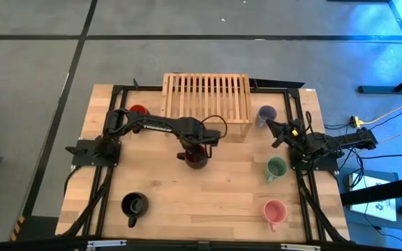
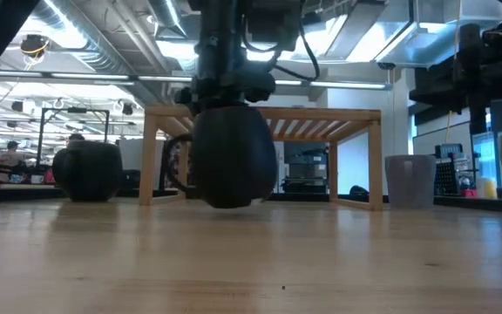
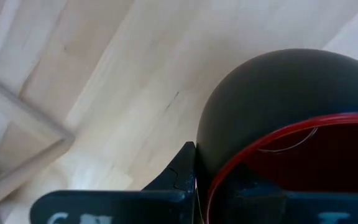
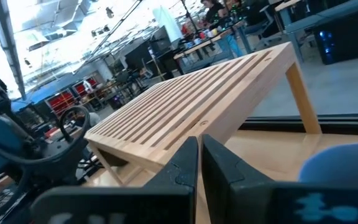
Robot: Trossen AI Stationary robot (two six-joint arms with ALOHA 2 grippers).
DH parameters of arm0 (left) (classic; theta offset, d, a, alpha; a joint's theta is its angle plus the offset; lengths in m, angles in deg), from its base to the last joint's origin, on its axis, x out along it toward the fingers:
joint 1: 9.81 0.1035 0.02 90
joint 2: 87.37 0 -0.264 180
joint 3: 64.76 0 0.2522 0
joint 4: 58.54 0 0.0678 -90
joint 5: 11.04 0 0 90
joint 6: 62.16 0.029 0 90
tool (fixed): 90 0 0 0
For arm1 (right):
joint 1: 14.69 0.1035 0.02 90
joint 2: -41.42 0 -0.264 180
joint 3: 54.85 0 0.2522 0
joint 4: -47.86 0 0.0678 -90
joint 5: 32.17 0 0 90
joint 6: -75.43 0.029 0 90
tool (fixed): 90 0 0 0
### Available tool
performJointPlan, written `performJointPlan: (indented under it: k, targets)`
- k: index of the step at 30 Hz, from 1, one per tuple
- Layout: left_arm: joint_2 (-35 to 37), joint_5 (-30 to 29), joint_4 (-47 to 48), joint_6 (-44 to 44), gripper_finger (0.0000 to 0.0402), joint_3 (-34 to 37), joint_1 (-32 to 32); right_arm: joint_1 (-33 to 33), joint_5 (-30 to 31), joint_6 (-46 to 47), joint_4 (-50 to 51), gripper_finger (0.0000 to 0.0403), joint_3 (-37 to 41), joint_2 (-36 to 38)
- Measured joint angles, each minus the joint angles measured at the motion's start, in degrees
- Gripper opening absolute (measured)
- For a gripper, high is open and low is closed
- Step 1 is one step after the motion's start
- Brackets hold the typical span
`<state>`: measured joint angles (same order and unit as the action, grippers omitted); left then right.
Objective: Place coffee mugs
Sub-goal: Put the black red mug onto the shelf
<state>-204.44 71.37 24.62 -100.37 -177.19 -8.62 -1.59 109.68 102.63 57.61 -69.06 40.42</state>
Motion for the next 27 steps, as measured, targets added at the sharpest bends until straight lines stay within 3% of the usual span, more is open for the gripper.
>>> performJointPlan:
  k: [20,27]
  targets:
    - [0.7,0.5,0.6,3.0,0.0082,0.0,-0.1,0.0,0.0,1.5,-0.2,0.001,0.0,0.0]
    - [6.9,1.6,3.6,12.9,0.0092,-3.4,-0.4,0.0,-1.9,1.5,-0.2,0.001,0.0,0.0]
